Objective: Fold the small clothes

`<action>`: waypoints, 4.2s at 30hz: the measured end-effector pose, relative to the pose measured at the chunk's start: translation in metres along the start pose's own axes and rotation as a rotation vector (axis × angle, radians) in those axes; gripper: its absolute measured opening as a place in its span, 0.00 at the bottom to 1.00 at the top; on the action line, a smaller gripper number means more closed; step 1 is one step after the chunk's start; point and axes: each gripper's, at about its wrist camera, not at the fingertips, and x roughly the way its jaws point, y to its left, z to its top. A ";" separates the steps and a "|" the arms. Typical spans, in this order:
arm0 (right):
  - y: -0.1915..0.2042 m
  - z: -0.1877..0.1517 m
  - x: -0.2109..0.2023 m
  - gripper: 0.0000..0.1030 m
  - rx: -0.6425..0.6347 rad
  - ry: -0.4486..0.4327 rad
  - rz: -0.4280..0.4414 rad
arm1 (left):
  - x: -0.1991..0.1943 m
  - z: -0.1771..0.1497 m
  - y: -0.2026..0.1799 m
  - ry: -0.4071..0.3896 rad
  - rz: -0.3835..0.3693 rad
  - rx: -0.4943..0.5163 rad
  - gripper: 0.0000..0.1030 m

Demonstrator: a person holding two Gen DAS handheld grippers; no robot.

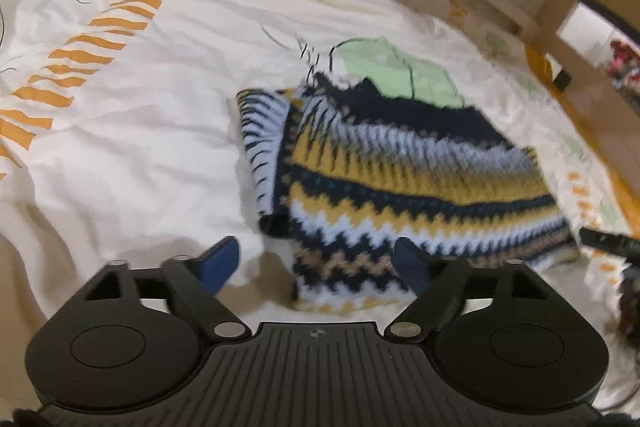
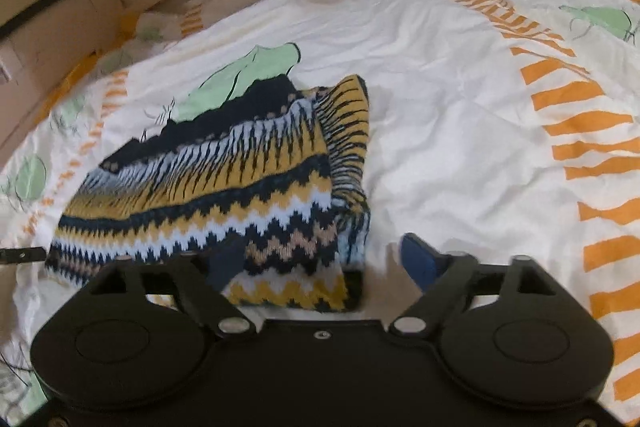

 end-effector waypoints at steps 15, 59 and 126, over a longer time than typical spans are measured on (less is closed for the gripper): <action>0.007 0.006 0.011 1.00 -0.017 0.022 -0.008 | 0.057 0.046 -0.119 -0.033 0.089 0.169 0.92; 0.003 0.013 0.022 1.00 0.036 0.087 0.048 | 0.183 0.077 -0.125 0.204 0.165 0.217 1.00; -0.001 -0.002 0.048 1.00 0.109 0.079 0.119 | 0.138 0.020 -0.143 0.201 0.166 0.296 0.99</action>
